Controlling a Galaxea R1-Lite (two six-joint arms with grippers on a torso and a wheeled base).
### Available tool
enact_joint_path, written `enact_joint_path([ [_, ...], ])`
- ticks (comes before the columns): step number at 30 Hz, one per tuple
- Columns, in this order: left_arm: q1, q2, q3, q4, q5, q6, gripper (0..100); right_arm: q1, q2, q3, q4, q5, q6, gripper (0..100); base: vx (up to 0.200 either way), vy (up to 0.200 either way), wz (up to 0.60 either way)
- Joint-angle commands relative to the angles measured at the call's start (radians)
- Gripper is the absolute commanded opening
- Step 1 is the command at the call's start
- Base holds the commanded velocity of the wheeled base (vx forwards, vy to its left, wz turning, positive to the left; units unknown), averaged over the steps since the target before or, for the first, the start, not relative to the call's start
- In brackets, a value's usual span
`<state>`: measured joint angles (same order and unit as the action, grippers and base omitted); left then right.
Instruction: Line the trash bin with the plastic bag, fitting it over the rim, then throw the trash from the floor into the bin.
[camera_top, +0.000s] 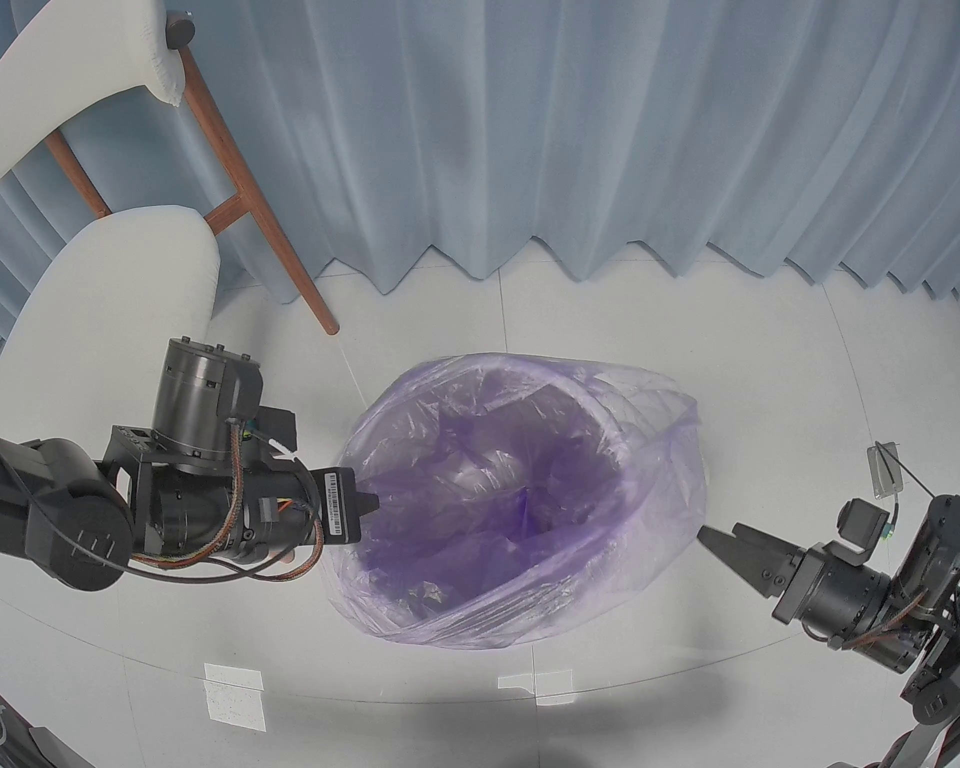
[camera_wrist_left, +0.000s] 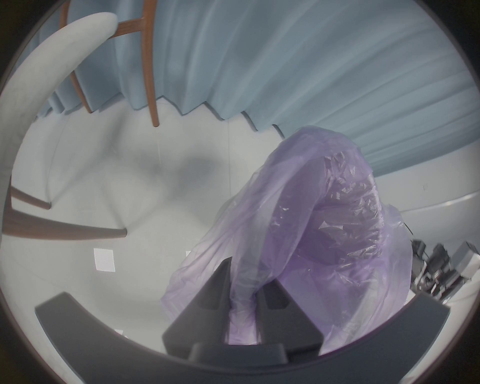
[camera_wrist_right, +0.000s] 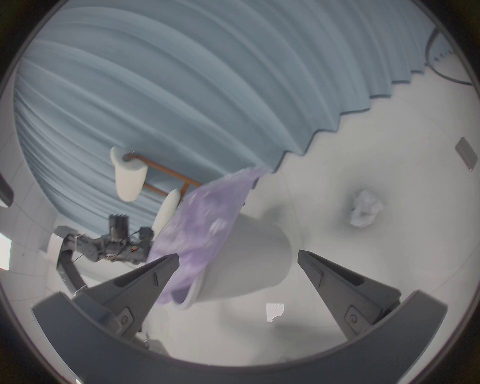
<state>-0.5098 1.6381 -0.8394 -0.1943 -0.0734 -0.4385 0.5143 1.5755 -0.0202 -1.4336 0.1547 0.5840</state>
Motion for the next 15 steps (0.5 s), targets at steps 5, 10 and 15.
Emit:
enact_joint_path([
  [5, 0.005, -0.011, 0.009, -0.001, 0.047, -0.103, 0, 0.11, 0.021, -0.064, 0.015, -0.001, -0.001, 100, 0.0, 0.0, 0.0],
  [10, 0.005, -0.014, 0.009, -0.001, 0.047, -0.109, 0, 0.112, 0.063, -0.119, 0.013, -0.001, -0.001, 100, 0.0, 0.0, 0.0],
  [15, -0.006, -0.014, 0.011, -0.001, 0.047, -0.109, 0, 0.118, 0.13, -0.204, 0.013, 0.0, 0.0, 100, 0.0, 0.0, 0.0],
])
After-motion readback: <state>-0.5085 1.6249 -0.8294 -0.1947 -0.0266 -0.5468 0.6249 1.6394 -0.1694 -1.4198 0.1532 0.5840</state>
